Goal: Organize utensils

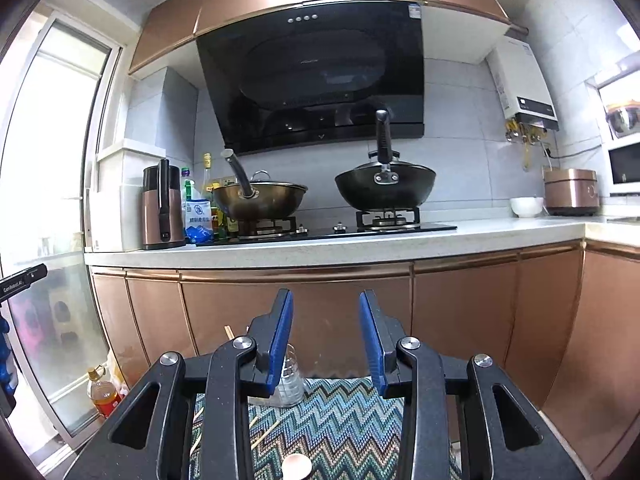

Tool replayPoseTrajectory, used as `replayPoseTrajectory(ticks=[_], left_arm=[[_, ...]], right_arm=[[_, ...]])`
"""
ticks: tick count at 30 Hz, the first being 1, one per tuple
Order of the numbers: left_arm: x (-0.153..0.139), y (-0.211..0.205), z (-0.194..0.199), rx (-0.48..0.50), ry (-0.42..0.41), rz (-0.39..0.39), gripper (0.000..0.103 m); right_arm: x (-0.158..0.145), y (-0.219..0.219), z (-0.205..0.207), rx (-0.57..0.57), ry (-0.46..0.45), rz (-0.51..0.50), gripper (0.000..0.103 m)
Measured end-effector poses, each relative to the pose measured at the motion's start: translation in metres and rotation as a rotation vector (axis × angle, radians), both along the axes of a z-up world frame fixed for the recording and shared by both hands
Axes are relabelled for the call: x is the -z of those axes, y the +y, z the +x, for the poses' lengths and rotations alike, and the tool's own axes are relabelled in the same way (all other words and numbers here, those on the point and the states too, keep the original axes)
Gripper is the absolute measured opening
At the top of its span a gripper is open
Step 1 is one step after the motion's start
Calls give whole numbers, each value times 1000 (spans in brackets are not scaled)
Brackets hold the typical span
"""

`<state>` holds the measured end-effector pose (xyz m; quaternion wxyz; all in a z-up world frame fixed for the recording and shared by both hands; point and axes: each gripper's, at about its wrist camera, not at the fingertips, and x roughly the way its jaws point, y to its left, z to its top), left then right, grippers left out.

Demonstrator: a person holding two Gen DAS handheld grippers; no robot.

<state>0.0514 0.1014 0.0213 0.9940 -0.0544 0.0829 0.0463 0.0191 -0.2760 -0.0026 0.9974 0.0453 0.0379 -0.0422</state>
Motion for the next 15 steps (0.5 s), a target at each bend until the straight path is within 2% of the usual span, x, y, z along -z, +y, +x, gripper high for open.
replayPoseTrajectory(ticks=[8, 15], left_arm=[[12, -4, 2, 36, 62, -14, 40], [36, -19, 22, 106, 185, -10, 40]], right_arm=[[17, -17, -6, -5, 47, 43, 34], [39, -27, 4, -25, 114, 52, 34]])
